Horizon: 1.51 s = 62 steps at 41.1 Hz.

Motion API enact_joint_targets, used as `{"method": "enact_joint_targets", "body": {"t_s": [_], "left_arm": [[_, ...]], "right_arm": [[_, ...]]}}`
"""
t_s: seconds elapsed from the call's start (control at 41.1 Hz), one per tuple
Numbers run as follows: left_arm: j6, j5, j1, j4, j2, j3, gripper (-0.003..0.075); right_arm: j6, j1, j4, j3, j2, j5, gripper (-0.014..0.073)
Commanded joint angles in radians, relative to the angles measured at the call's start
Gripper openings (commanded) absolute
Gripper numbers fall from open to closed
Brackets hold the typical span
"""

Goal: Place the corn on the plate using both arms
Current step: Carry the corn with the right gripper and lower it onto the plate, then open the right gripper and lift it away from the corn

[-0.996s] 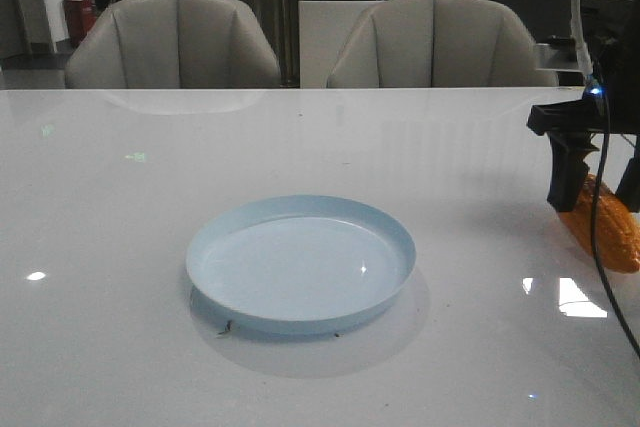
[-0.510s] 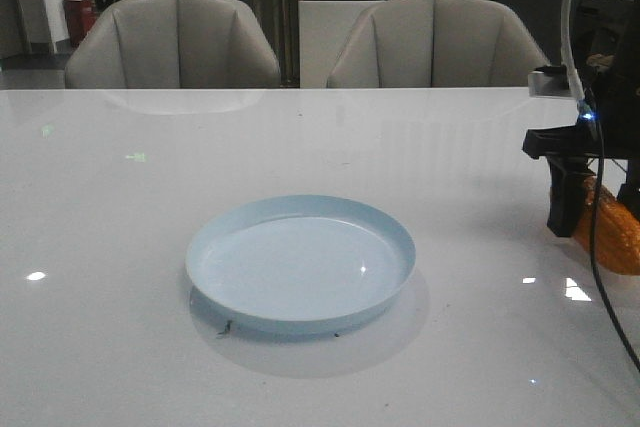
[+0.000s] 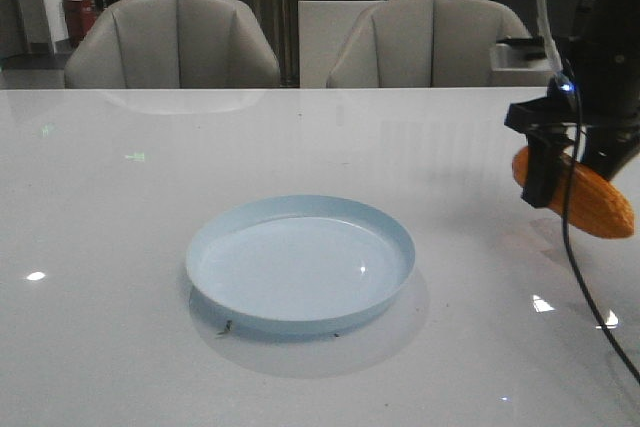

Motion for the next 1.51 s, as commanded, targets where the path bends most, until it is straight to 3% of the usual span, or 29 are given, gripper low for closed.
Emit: {"method": "enact_joint_targets", "body": {"t_s": [0.0,0.292,0.608,0.802,1.094,1.482], "left_arm": [[-0.011,-0.062,-0.001,-0.01,-0.017,-0.029,0.04],[-0.011,-0.062,-0.001,-0.01,-0.017,-0.029,0.04],[-0.011,-0.062,-0.001,-0.01,-0.017,-0.029,0.04],[-0.011,-0.062,-0.001,-0.01,-0.017,-0.029,0.04],[-0.011,-0.062,-0.001,-0.01,-0.017,-0.029,0.04],[-0.011,-0.045,-0.001,-0.01,-0.017,-0.029,0.04]], "right_arm": [[-0.073,0.049,0.043,-0.104,-0.057,0.055,0.022],[-0.281,0.247,0.1,-0.236,-0.056,0.122,0.022],[-0.301,0.399,0.117,-0.236,-0.005,0.109,0.022],[-0.301,0.437,0.118,-0.236,0.047,0.098,0.0242],[-0.301,0.469,0.117,-0.237,0.094,0.053,0.0503],[-0.272,0.469,0.12,-0.268,0.093,0.067,0.051]]}}
